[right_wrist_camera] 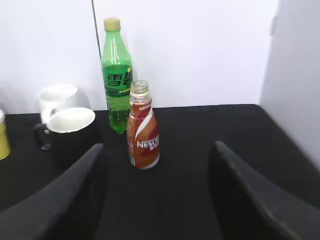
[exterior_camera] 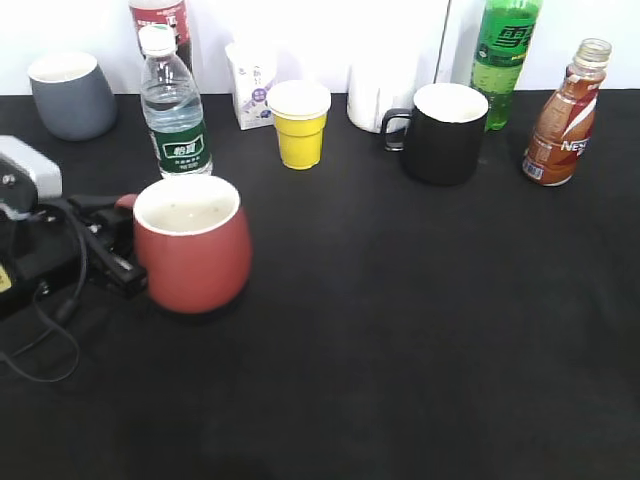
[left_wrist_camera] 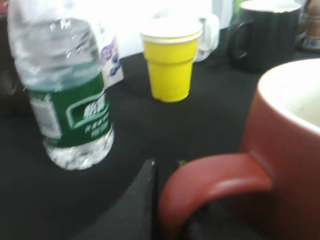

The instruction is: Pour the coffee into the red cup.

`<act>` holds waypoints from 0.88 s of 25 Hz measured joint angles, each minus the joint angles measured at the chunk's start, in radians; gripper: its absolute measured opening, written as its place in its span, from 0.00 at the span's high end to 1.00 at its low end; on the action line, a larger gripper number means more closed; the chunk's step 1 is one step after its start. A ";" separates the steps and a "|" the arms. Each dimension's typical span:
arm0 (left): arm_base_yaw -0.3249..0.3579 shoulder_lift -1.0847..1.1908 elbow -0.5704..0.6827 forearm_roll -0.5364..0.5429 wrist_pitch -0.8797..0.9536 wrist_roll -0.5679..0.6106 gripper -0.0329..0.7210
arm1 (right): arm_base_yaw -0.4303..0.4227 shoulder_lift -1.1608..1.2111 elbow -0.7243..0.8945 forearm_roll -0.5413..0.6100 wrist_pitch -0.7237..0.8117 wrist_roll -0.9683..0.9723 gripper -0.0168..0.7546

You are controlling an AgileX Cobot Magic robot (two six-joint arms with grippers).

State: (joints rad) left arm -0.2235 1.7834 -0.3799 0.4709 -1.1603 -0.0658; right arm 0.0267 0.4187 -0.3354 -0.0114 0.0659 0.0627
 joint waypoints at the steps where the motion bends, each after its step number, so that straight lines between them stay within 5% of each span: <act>1: -0.002 0.000 -0.003 0.000 0.000 0.000 0.87 | 0.000 0.102 0.009 -0.008 -0.101 0.000 0.33; 10: -0.002 0.000 -0.028 0.001 0.000 0.001 0.87 | 0.000 1.123 0.008 -0.049 -1.156 0.010 0.30; 13: -0.002 0.000 -0.028 0.002 0.000 0.001 0.87 | 0.000 1.366 -0.076 -0.069 -1.252 0.040 0.12; 22: -0.002 0.000 -0.028 0.002 0.000 0.001 0.87 | 0.000 1.699 -0.395 -0.093 -1.274 0.045 0.11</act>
State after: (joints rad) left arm -0.2256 1.7834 -0.4077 0.4733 -1.1603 -0.0651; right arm 0.0267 2.1178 -0.7304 -0.1045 -1.2080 0.1077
